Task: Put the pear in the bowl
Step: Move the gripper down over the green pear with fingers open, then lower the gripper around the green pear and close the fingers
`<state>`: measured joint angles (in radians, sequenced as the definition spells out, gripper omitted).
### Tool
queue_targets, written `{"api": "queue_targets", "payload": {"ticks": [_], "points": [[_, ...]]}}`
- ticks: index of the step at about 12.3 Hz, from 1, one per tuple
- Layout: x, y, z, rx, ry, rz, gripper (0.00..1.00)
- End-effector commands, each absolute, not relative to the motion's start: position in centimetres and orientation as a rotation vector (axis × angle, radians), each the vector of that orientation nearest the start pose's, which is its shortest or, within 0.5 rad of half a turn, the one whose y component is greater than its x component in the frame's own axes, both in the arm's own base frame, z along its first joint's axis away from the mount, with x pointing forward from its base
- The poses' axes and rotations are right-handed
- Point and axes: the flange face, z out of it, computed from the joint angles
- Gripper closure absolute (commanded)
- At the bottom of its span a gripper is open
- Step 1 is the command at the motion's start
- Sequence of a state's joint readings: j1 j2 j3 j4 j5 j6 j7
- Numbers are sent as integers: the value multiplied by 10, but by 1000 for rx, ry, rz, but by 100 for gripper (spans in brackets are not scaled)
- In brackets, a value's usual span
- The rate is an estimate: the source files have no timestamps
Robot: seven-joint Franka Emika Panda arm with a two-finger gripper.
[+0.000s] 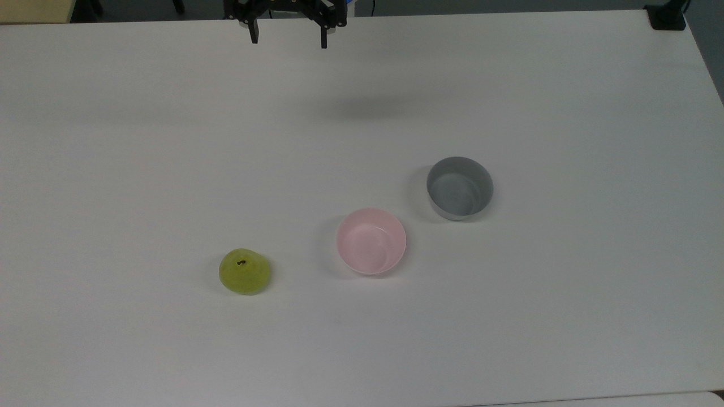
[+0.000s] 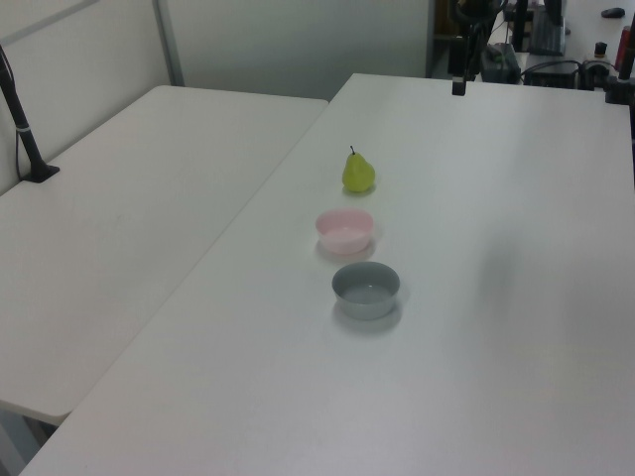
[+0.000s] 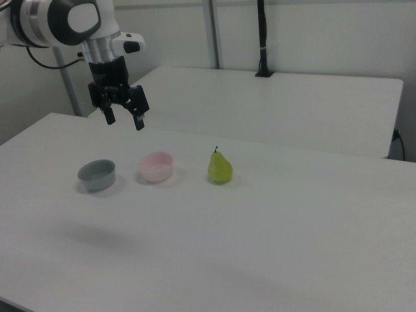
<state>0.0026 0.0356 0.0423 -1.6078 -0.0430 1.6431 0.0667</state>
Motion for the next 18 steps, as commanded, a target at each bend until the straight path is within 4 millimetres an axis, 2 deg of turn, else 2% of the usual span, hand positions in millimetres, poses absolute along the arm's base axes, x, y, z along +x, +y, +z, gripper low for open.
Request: {"api": "queue_targets", "payload": {"ticks": [1,4,5,8,9,11,13,15,18], "points": [[586,18,594,-3170,12,-143,0],[621,9,578,-3163,6,-352,0],[634,1,572,-3173,15,-406,0],[670,-25,537,-3169,61,-513,0],[680,-27,526,-3154,64,-575,0],[697,-39,494,-3149,82,-629,0],[713,-40,462,-3144,62,-700,0],[725,-39,419,-3170,16,-706,0],[737,-37,373,-3159,-24,-762,0]]}}
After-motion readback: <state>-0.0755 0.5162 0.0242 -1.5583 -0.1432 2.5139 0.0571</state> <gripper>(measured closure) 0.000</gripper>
